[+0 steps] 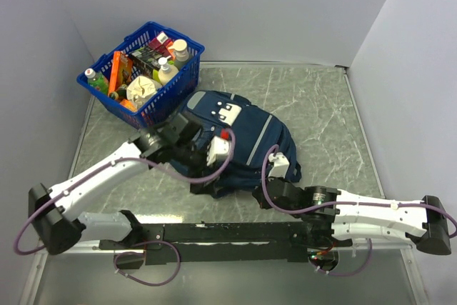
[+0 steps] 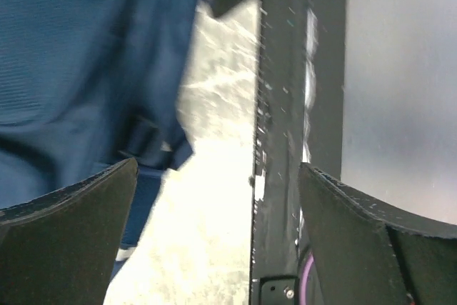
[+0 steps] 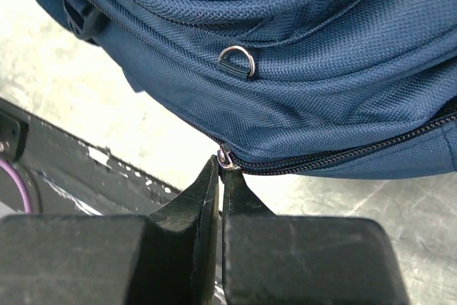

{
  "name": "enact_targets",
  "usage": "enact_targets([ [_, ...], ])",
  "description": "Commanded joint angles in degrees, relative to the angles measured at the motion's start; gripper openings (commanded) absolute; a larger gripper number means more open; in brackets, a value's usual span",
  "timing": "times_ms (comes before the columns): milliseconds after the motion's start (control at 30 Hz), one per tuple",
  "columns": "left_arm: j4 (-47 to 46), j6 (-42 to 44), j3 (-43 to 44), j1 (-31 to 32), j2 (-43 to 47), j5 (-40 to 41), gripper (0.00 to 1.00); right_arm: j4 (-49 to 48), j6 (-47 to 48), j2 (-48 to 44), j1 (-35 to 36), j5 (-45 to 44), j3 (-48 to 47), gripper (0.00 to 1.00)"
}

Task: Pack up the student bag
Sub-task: Zip the student bag at the center of the board.

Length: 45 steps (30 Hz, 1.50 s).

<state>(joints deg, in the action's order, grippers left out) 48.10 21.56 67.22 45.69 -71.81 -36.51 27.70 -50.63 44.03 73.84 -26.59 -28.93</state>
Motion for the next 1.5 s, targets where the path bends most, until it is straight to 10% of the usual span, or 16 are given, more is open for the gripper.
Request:
enact_targets([
  [0, -2.63, 5.60, -2.88, 2.91, 5.36, 0.48, 0.97, -0.81, 0.97, -1.40, -0.02, 1.01, -4.20, 0.00],
  [333, -28.20, -3.62, -14.65, 8.71, 2.47, 7.67, 0.98, -1.16, 1.67, -3.42, 0.07, 3.65, -5.43, 0.00],
  [800, -36.67, -2.49, -15.45, 16.18, -2.63, 13.57, 0.92, -5.55, 6.42, -2.99, -0.02, 9.97, -10.53, 0.00],
  [1000, -39.65, 0.32, -16.51, 18.91, -3.42, 19.70, 0.73, -6.43, 9.50, -1.23, -0.01, 12.96, -14.23, 0.00],
  [1300, -41.50, 3.31, -17.65, 19.44, -3.07, 28.15, 0.04, -5.21, 9.94, -2.28, -2.56, 19.47, -14.75, 0.00],
  [1467, -39.75, 4.27, -19.23, 19.44, -0.70, 28.60, 0.01, 6.71, 9.50, -6.14, -8.96, 20.87, -15.11, 0.00],
])
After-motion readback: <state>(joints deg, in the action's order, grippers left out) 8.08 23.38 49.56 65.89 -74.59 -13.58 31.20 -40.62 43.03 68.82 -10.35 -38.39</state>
